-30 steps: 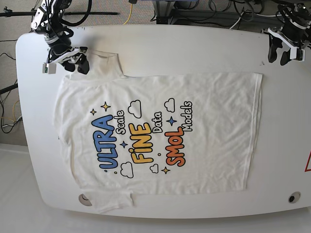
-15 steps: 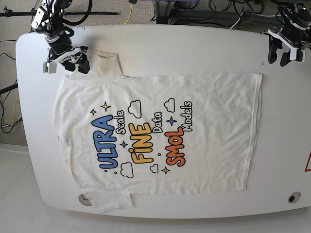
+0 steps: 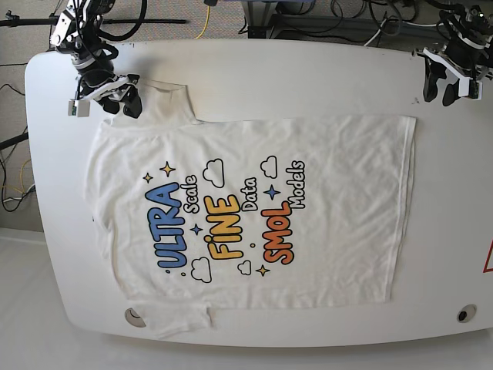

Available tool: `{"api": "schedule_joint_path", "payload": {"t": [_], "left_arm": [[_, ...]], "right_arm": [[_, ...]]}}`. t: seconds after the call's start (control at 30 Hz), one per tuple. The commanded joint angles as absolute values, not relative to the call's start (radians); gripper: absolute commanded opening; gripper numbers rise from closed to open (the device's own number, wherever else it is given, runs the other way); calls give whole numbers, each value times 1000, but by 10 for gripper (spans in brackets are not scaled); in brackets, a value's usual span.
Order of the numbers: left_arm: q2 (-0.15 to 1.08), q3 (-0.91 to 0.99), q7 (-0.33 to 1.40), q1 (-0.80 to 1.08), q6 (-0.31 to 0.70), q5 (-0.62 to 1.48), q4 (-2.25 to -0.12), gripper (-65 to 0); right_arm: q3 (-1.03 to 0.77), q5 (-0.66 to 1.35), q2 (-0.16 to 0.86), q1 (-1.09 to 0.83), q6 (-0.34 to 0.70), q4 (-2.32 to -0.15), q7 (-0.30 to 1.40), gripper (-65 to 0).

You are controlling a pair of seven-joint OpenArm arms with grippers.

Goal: Fold the T-shirt properly
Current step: 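Close both grippers on the shoulder corners of the white shirt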

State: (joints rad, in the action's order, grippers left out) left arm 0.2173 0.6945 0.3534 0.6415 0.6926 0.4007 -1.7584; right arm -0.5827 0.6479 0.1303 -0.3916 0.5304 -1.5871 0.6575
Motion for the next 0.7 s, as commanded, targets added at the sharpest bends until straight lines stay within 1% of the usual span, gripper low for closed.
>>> {"api": "schedule_joint_path", "payload": {"t": [0.0, 0.23, 0.3, 0.57, 0.63, 0.67], "left_arm": [[229, 703, 358, 628, 691, 446, -1737, -399], [237, 706, 381, 594, 688, 495, -1675, -409], [250, 707, 383, 574, 682, 522, -1629, -409], [268, 714, 389, 505, 685, 588, -1533, -407], [260, 718, 446, 444, 681, 644, -1467, -409], [259, 720, 462, 431, 680, 657, -1454, -408]], "right_arm": [[-586, 619, 137, -396, 523, -1588, 671, -342], [-584, 612, 138, -393, 523, -1594, 674, -481], [-581, 622, 136, -392, 522, -1595, 676, -510], [-582, 630, 136, -392, 524, -1595, 674, -448], [-580, 621, 138, -391, 524, -1585, 677, -416], [-580, 621, 138, -391, 524, -1585, 677, -411]]}}
